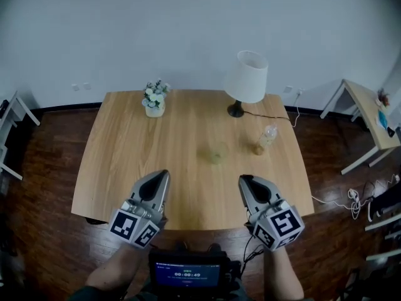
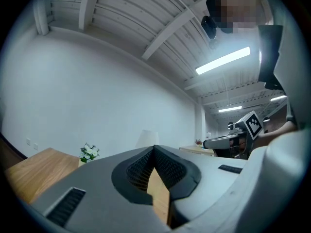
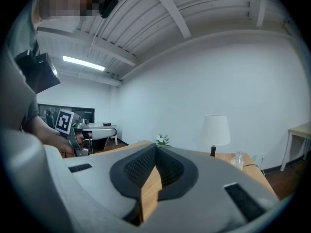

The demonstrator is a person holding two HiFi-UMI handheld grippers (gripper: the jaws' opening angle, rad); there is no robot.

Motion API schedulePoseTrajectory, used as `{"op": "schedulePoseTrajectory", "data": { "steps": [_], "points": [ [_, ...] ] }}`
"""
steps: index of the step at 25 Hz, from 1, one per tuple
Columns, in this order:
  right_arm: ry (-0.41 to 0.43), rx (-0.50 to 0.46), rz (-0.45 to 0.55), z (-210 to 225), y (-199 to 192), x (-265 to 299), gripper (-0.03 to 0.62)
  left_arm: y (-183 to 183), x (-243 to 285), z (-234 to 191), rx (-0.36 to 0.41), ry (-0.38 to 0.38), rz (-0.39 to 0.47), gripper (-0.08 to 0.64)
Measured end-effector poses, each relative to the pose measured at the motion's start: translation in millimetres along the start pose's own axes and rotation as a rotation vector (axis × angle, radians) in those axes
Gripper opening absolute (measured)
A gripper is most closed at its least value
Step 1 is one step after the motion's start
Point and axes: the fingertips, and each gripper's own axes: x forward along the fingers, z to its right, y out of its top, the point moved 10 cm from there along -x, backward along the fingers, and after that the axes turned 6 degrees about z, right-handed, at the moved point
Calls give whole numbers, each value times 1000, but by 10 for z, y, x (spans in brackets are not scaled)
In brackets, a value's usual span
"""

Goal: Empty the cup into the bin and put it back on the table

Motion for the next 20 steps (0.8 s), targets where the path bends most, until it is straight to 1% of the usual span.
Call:
{"op": "schedulePoseTrajectory", "data": {
  "steps": [2, 7, 8, 10, 12, 16, 20],
  "points": [
    [16, -1, 0, 28, 40, -29, 3, 43, 19, 94, -8, -8, 8, -11],
    [26, 3, 13, 69, 92, -132, 3, 121, 63, 286, -21, -67, 10, -11],
    [25, 6, 14, 73, 90, -145, 3, 130, 55, 302, -18, -65, 10, -11],
    [26, 10, 24, 79, 93, -173, 3, 146, 36, 319, -8, -36, 10, -11],
    [32, 10, 33, 74, 112, -212, 2, 160, 18, 335, -13, -16, 18, -9],
    [32, 21, 28, 61, 109, -261, 2, 199, 36, 353, 25, -12, 46, -9],
    [37, 12, 31, 61, 144, -260, 2, 224, 59, 355, 18, -20, 49, -11]
  ]
}}
